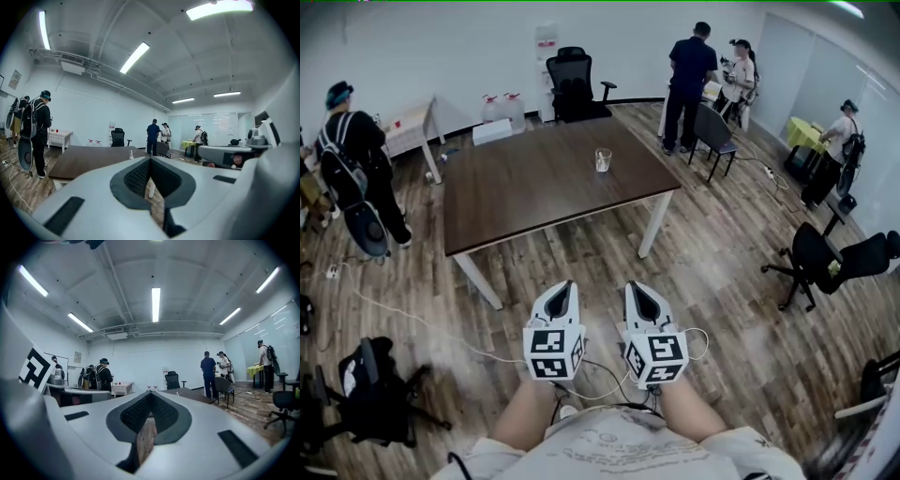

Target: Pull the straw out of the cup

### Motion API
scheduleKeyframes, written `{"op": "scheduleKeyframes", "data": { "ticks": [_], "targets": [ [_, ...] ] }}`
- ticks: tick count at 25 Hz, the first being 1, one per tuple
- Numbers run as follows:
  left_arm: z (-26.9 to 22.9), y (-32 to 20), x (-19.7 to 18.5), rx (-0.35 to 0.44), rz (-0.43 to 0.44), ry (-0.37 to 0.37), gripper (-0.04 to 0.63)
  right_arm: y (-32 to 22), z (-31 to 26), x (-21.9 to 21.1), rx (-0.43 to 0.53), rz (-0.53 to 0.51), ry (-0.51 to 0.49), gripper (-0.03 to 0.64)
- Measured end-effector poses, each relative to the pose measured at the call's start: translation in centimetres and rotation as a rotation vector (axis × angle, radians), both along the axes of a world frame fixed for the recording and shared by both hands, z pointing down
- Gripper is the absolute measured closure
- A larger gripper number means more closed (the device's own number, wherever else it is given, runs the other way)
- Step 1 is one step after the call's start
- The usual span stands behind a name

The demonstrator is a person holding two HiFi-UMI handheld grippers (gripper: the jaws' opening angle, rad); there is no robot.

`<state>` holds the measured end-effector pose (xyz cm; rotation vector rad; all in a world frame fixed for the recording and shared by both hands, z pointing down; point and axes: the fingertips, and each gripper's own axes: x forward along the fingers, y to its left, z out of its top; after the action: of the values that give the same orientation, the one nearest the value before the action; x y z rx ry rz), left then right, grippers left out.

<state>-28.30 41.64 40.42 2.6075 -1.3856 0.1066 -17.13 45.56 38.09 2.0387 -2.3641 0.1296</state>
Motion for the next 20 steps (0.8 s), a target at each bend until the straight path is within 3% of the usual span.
{"op": "scheduleKeyframes", "data": {
  "ticks": [9, 20],
  "targets": [
    [1.4, -1.7, -2.2, -0.035, 0.080, 0.026, 0.589, -0.6, 0.9, -2.9, -0.025, 0.070, 0.025, 0.601],
    [3.2, -6.6, -0.6, -0.052, 0.094, -0.026, 0.589, -6.6, 2.8, -1.1, -0.037, 0.081, -0.024, 0.601]
  ]
}}
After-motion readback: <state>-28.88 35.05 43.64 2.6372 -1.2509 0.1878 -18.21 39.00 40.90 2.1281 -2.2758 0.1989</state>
